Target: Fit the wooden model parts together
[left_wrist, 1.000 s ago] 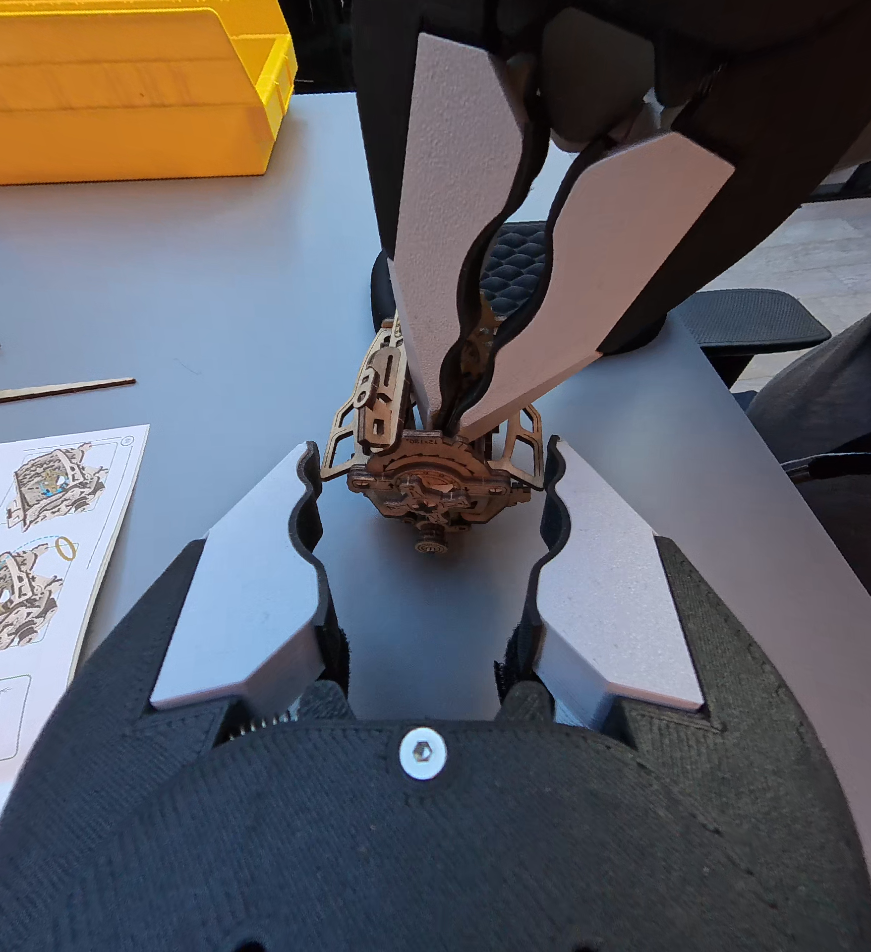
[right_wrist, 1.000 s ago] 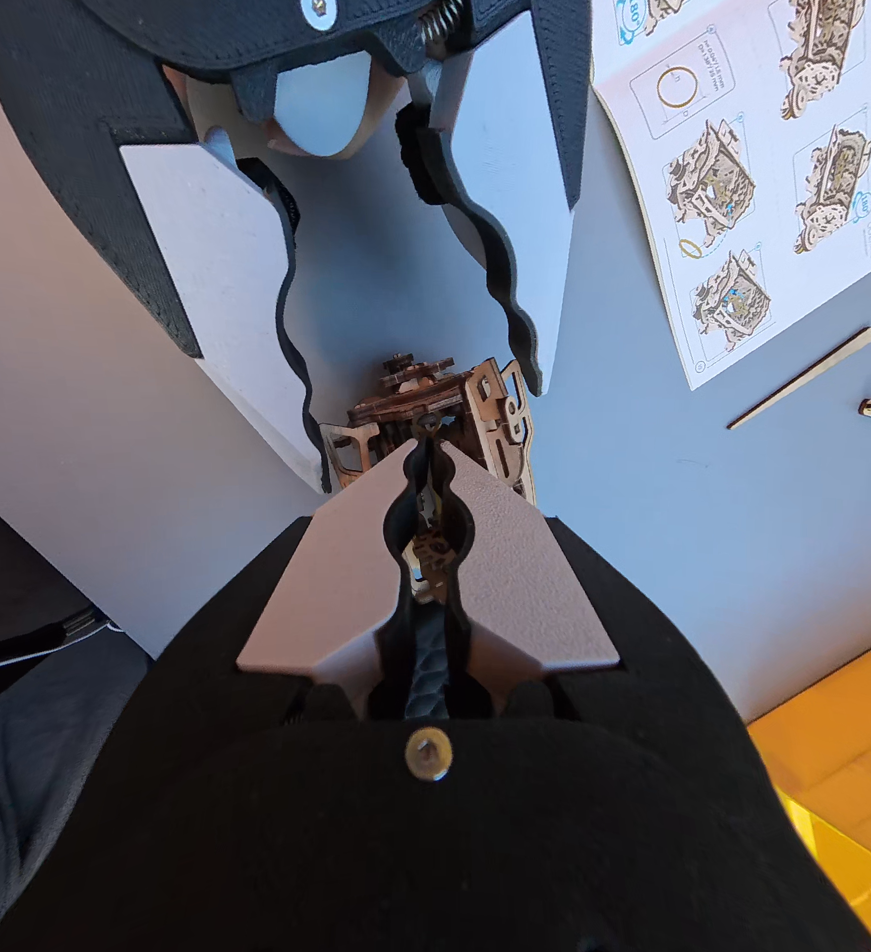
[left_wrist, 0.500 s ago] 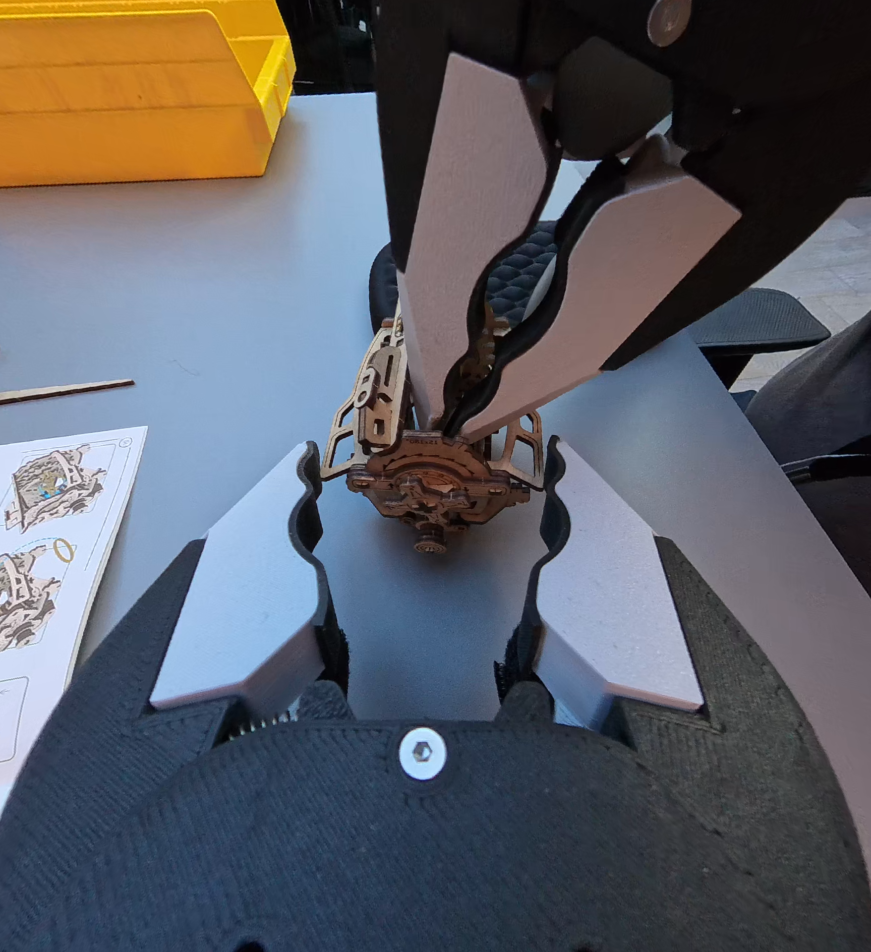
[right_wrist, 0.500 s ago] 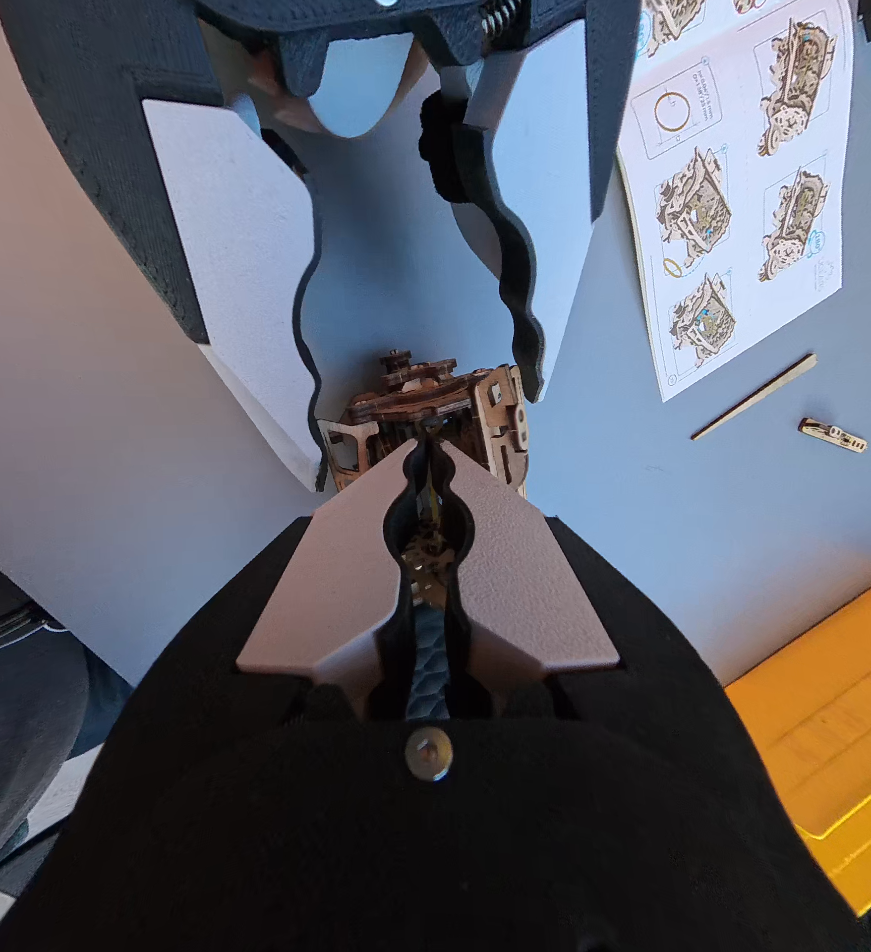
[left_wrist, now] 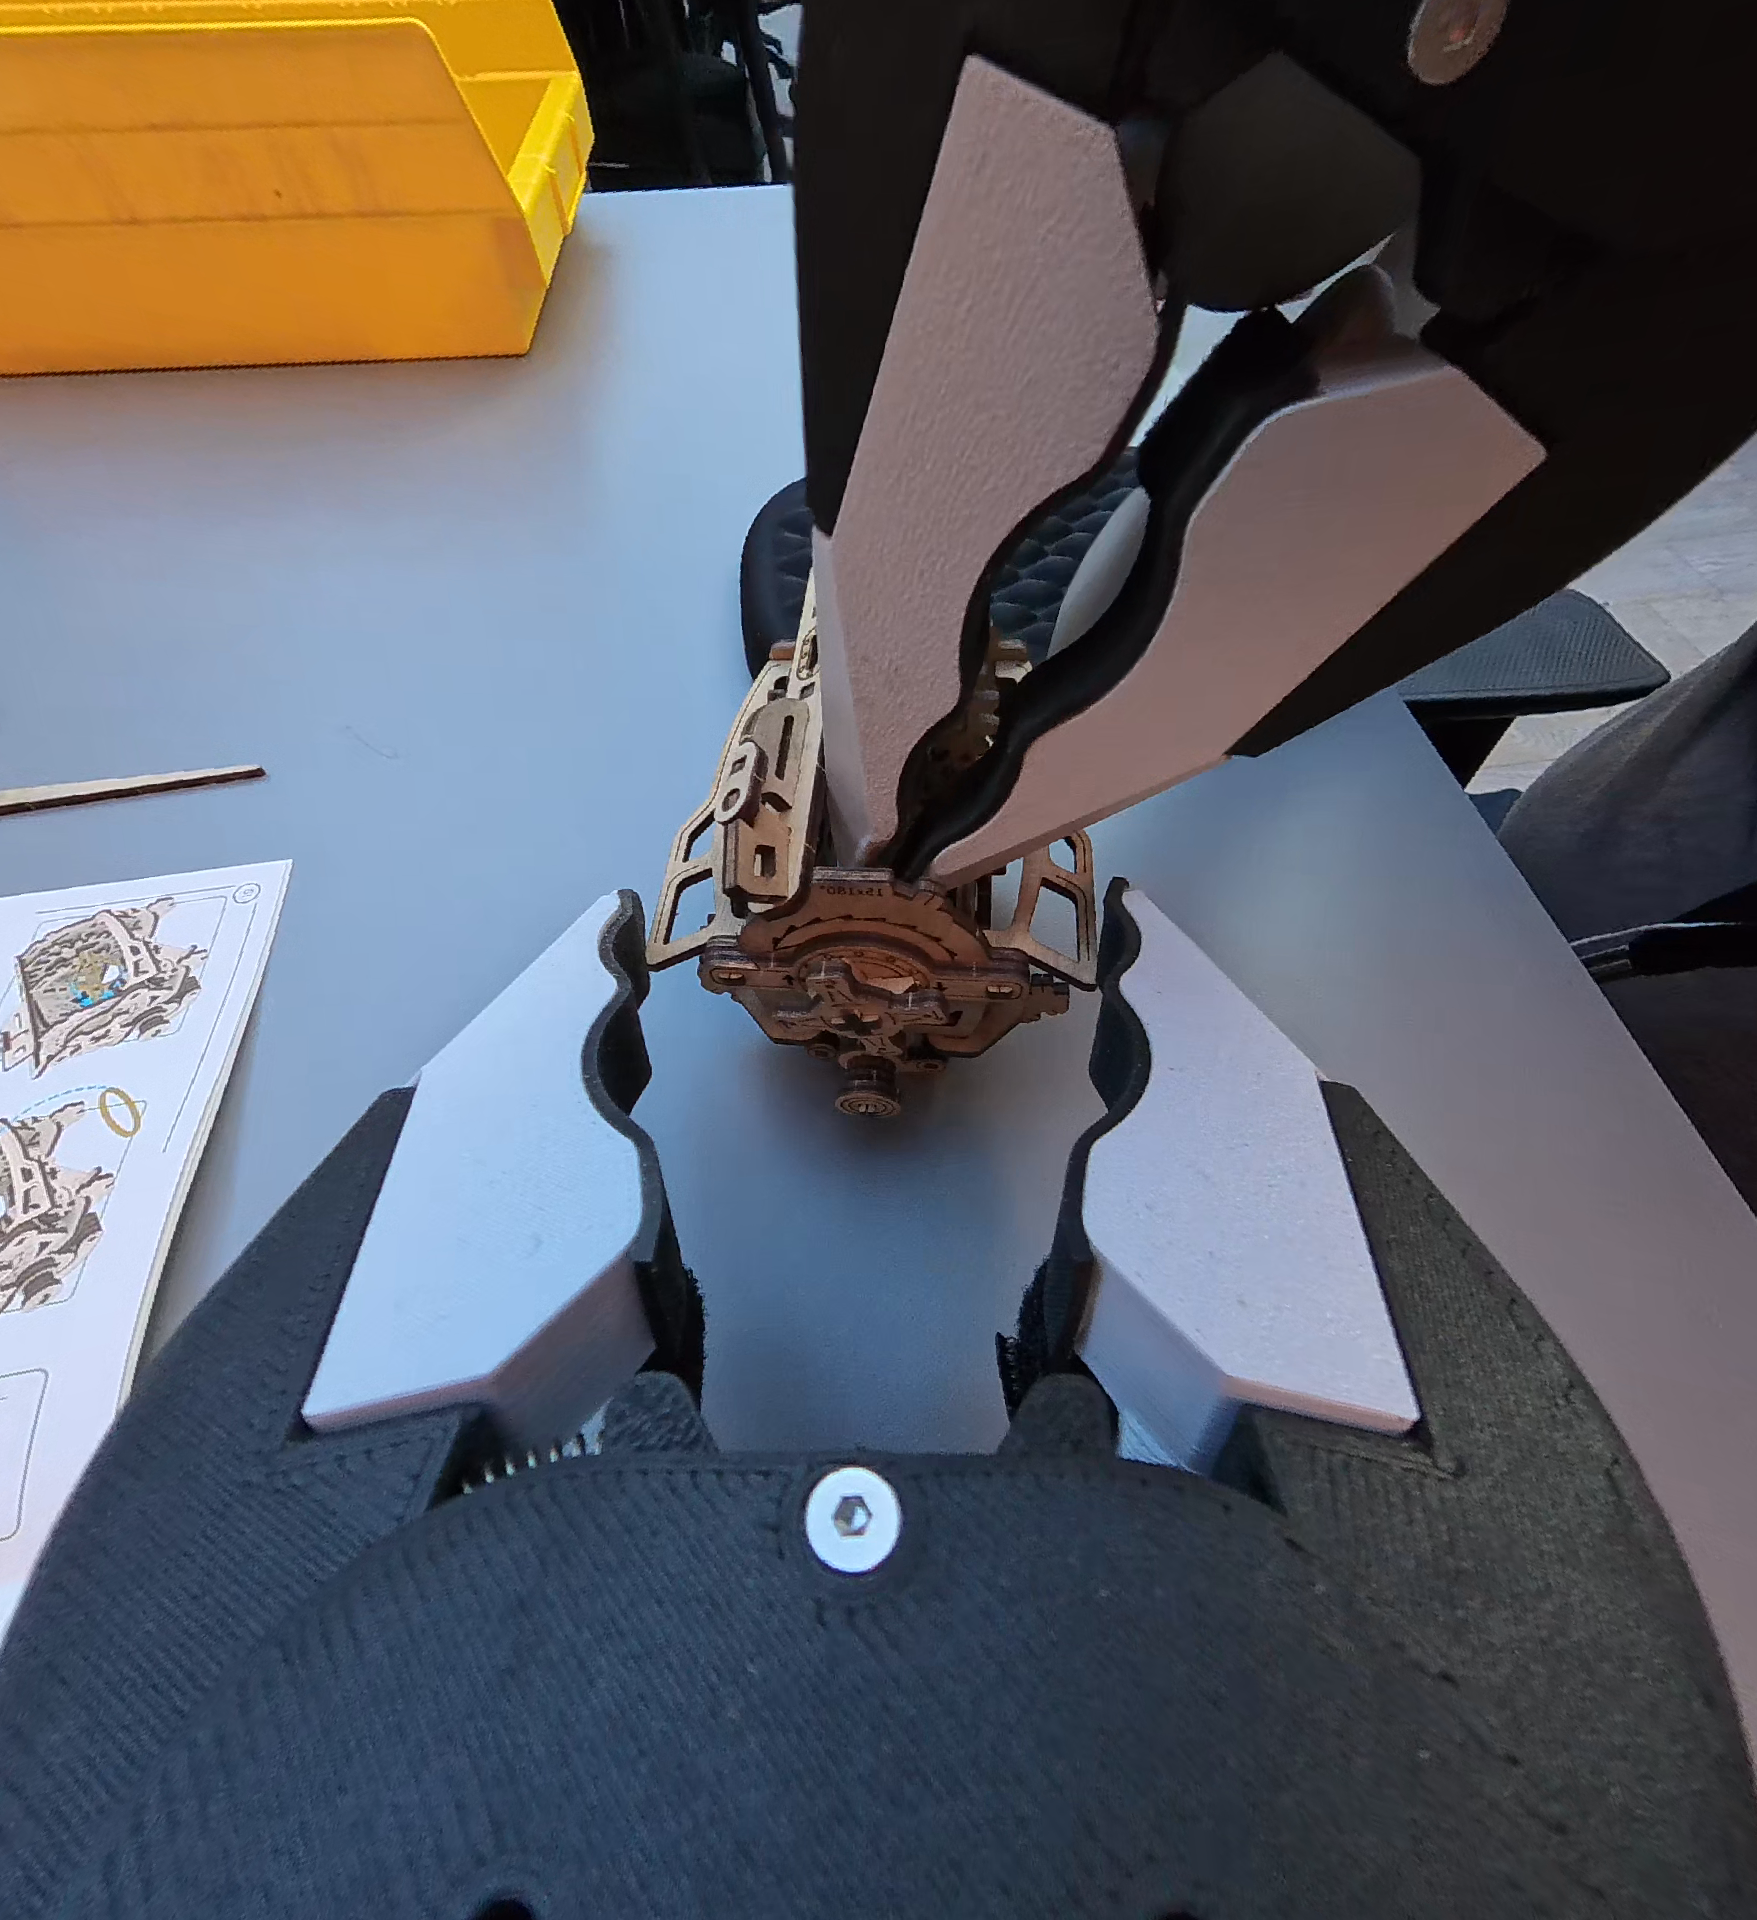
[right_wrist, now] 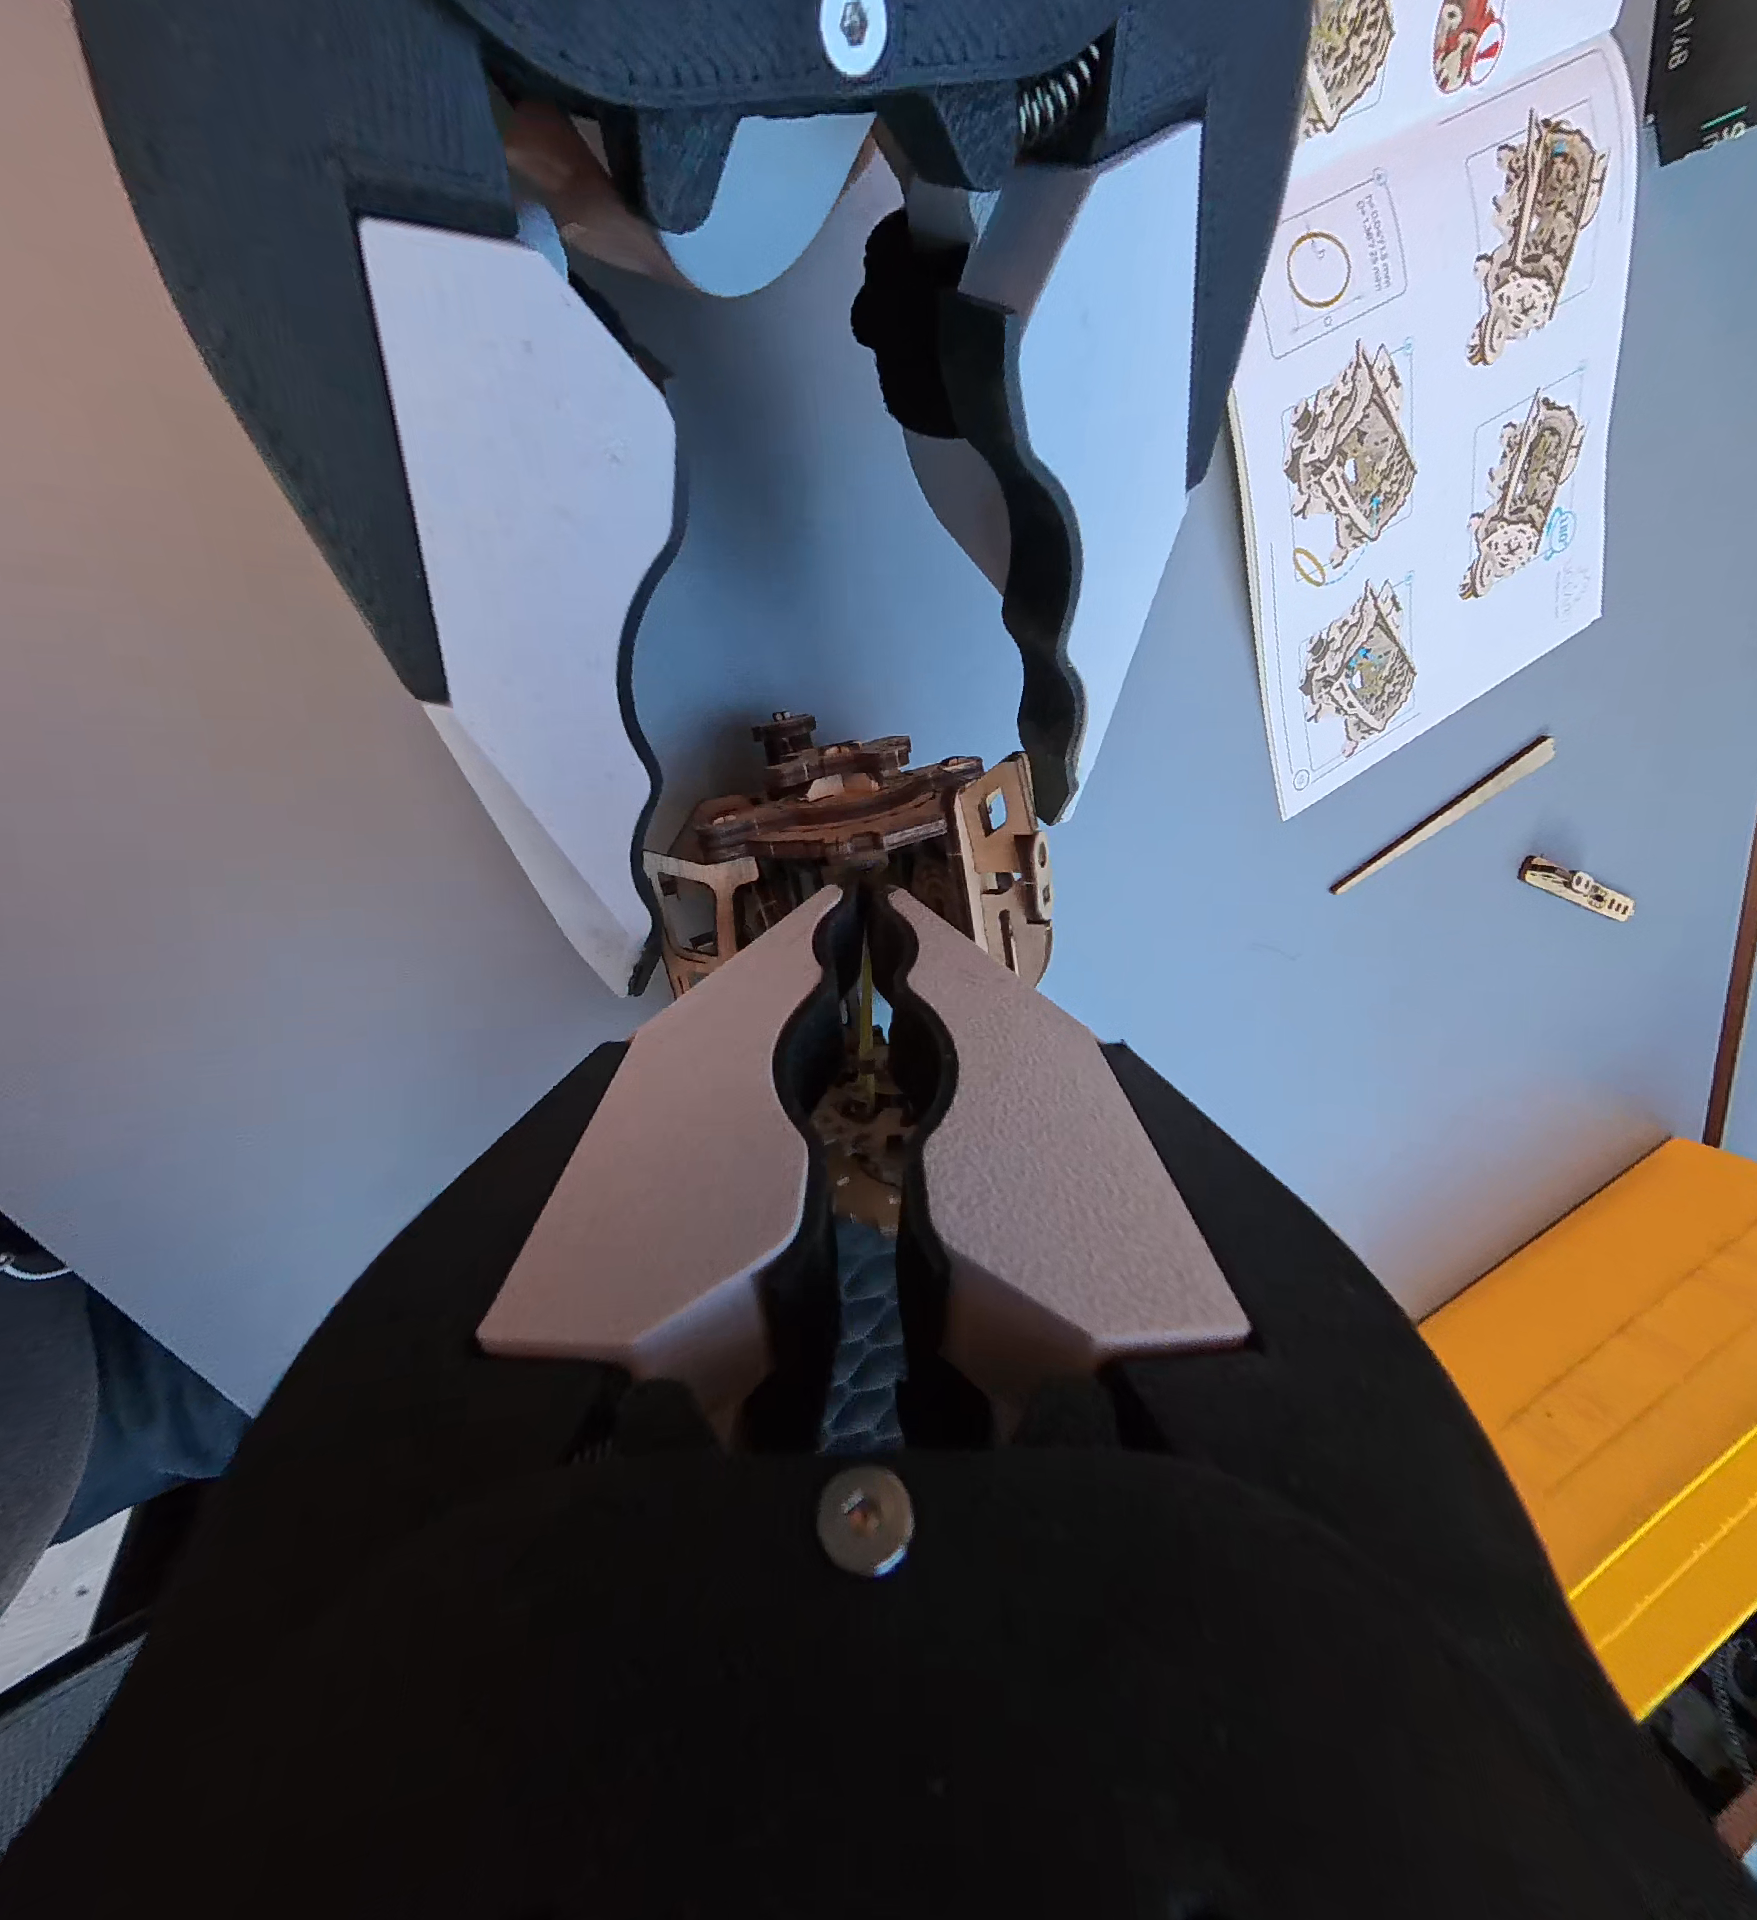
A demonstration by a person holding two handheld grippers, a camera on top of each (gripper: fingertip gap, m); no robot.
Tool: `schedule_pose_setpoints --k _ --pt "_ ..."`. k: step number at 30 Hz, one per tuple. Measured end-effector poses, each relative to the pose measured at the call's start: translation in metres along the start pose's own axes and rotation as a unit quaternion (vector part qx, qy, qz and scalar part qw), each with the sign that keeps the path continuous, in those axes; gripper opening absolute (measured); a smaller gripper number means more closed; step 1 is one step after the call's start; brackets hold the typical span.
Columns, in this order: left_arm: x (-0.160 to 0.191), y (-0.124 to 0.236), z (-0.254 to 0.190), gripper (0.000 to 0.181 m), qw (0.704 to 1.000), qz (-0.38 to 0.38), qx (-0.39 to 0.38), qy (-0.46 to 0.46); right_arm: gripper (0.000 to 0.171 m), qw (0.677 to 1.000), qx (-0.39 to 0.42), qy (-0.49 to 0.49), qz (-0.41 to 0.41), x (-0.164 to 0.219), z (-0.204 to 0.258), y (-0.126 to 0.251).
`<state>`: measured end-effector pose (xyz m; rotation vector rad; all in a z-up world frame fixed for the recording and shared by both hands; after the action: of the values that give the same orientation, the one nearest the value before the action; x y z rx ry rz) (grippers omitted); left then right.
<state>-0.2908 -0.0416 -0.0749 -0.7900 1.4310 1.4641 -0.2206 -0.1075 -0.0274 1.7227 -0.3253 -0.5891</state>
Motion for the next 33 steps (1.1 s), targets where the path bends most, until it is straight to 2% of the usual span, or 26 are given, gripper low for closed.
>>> schedule_pose_setpoints --k 5,16,25,33 --pt "0.0 0.0 0.0 0.086 1.0 0.0 0.0 0.0 0.0 0.999 0.014 0.012 0.026 -0.002 0.003 0.0" --pt "0.0 0.0 0.001 0.086 1.0 0.002 0.005 0.007 0.0 0.999 -0.021 -0.007 0.024 0.0 -0.002 0.011" --pt "0.001 0.0 0.0 0.086 1.0 0.005 0.008 0.004 0.0 0.995 -0.092 -0.029 0.014 -0.003 -0.011 0.016" --pt "-0.001 -0.001 0.0 0.086 1.0 0.001 0.01 0.015 0.0 0.993 -0.106 -0.032 0.028 0.006 -0.013 0.007"
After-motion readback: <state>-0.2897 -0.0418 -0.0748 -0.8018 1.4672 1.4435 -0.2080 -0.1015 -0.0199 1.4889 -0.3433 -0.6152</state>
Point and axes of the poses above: each gripper's, where its closed fingertips meet, y back along the fingers, x out of its underside, z = x × y across the jaws, the point moved 10 cm from there along y, back along the fingers, and after that the axes turned 15 degrees about -x, right-handed, at the moved point
